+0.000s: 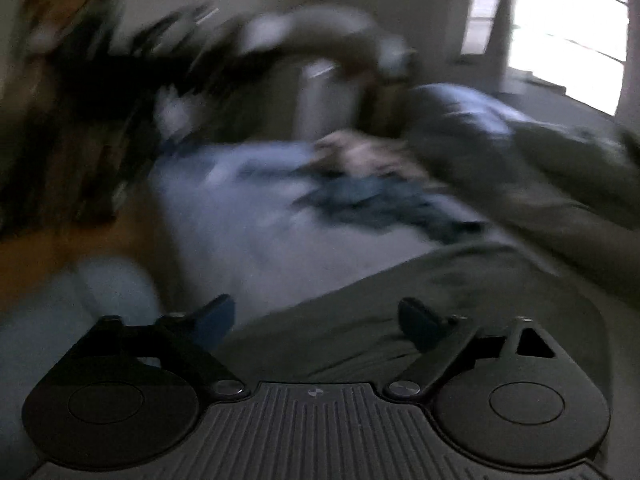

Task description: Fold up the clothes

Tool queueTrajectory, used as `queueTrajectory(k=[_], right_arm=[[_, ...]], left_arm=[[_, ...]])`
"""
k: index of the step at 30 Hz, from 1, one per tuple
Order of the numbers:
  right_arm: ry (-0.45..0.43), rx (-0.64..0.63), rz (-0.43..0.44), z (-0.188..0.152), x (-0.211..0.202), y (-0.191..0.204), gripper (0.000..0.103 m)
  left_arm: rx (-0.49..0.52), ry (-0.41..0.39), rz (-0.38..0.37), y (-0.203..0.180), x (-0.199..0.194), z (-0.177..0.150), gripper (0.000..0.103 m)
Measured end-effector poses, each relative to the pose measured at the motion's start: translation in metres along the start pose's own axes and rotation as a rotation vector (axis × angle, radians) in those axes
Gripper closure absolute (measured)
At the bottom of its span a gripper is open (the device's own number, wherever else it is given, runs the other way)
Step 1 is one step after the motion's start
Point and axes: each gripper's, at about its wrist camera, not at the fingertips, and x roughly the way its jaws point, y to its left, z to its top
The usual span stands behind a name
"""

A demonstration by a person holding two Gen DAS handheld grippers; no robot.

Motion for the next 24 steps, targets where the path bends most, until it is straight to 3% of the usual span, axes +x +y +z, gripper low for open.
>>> queueTrajectory(k=[7,12,15,16,17,20,24], right_arm=[[0.112,-0.188,0.126,-0.009,0.074,0.056,0.043],[0.183,-0.245,0.099,-0.01,0.107,0.068,0.054],[0.231,-0.34,0.097,-0.019,0.116,0.077,0.073],[0.236,-0.357,0.1,-0.021,0.115,0.078,0.089],[0.227,-0.357,0.098,-0.022,0.111,0.079,0.095],[0.175,-0.243,0.084,-0.016,0.097,0.062,0.097],[0.109,0.123,0.114,-0.01,0.071,0.012,0.097]], left_arm=[[-0.054,-0.013,0.045,0.017,-0.011,-0.01,0.007],[-0.069,-0.004,0.053,0.023,-0.008,-0.015,0.007],[-0.099,0.002,0.052,0.027,-0.002,-0.017,0.007],[-0.108,0.004,0.052,0.029,0.0,-0.018,0.007],[-0.109,0.005,0.05,0.03,0.002,-0.018,0.007],[-0.113,0.018,0.052,0.034,0.008,-0.021,0.007],[-0.15,0.051,0.043,0.039,0.02,-0.027,0.007]])
